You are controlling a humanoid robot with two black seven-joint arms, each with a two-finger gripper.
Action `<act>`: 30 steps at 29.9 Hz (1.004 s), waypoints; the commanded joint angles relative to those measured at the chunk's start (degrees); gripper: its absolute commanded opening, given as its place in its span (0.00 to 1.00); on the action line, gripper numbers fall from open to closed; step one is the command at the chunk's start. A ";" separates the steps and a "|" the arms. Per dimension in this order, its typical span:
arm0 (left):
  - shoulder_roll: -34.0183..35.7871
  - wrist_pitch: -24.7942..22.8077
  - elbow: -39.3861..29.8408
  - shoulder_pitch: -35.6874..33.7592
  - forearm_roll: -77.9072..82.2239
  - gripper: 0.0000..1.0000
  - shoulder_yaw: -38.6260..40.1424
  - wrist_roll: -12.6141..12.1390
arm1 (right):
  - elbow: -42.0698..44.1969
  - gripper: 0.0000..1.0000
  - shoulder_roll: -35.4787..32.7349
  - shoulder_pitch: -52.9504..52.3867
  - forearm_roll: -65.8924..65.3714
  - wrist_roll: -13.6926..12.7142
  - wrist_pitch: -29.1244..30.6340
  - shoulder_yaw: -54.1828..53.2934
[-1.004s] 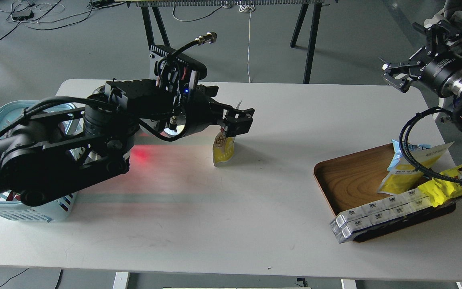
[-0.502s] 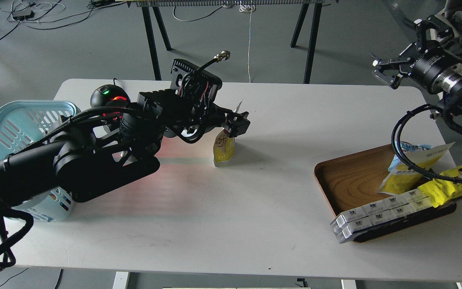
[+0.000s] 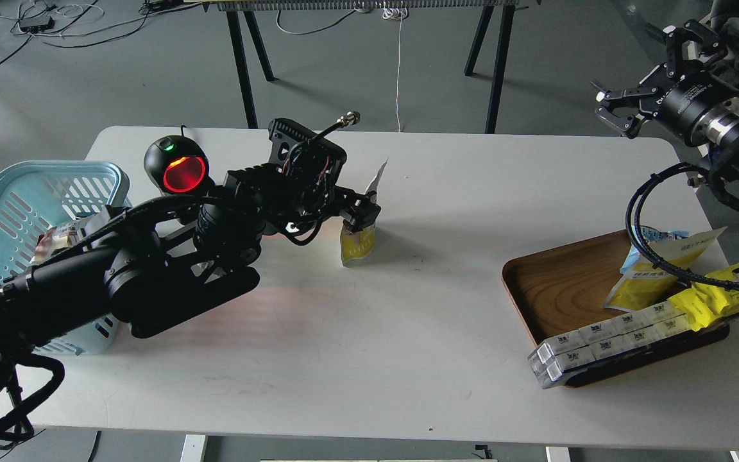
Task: Scan snack and place in basket
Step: 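Grasp the standing yellow packet with the left gripper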
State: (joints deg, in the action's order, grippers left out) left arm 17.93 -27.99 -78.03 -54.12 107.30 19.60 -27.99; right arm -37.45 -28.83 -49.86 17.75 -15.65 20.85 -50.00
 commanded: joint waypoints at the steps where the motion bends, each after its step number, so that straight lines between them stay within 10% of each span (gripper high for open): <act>1: 0.34 -0.01 0.08 -0.46 -0.08 0.97 -0.09 -0.01 | 0.01 0.96 0.35 0.12 0.00 0.00 -0.02 0.08; 14: -0.36 -0.01 0.43 1.56 0.19 0.60 -0.35 -0.01 | 0.01 0.96 0.88 0.03 0.00 0.00 -0.10 0.25; 24: -0.44 -0.01 0.69 2.44 0.45 0.04 -0.09 -0.01 | -0.08 0.96 0.80 -0.06 0.00 0.00 -0.19 0.25; 30: 0.26 -0.01 -0.36 2.35 0.45 0.00 0.08 -0.01 | -0.08 0.96 0.80 -0.15 0.00 0.00 -0.19 0.17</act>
State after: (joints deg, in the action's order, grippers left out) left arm 17.76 -28.00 -77.83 -51.68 107.76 19.54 -28.00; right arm -37.53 -27.98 -49.98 17.70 -15.65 20.65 -49.78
